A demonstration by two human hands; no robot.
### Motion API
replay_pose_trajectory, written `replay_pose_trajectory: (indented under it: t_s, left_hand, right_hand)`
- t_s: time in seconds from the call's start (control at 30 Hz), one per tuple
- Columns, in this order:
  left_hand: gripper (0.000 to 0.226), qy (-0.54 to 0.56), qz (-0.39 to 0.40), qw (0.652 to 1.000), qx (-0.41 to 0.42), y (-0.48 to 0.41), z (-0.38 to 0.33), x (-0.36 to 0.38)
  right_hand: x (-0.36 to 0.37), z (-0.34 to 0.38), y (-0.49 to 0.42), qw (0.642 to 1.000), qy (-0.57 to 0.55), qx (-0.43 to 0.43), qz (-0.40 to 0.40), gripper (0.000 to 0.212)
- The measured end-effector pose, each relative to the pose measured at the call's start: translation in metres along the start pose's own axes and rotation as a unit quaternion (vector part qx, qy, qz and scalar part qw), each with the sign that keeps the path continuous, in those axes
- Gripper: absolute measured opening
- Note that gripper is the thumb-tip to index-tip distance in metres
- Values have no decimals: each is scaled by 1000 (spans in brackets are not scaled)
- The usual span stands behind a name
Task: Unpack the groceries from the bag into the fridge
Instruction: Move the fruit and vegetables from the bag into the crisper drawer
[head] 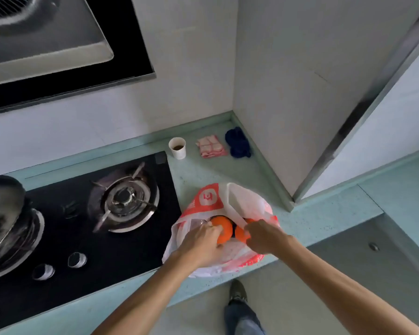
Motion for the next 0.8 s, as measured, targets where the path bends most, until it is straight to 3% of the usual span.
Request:
replay_pose_trajectory:
  t_s: [0.1,0.2,0.4,0.47,0.57,0.7,0.8]
  left_hand:
    - [58,-15,-16,1000,-18,-32,7,3]
    - [39,-61,13,998,-28,-53,11,17]
    - [64,-112,39,992,-49,-74,20,39]
    - [65,-113,40,991,-57,-76,22,42]
    - [65,-78,24,995,-53,-76,28,39]
    - [85,-1,65,997,-53,-73,38,27]
    - [90,66,79,993,-51,-70,42,5]
  right_hand:
    - [-24,-24,-17,1000,10,23,-18,19]
    - [-27,-30,-28,1000,1,24,2,24]
    - [-4,-13,-35,998,-11,-3,-57,53]
    - [6,-13,-40,998,-14,9,-62,53]
    - [6,-23,-42,996,-17,42,-74,39]
    - [-3,-30,-33,990,-112,47,-77,55]
    - [-27,-32,-14,964,-221,55,-141,59]
Point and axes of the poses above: each hand's wrist, its own y-axis away from the middle knuckle, its own x-axis out of the palm, z = x × y, the point moved 9 cm from there along -y, towards the middle knuckle, and after that the axes turned 1 degree about -y, right-handed, at the moved point
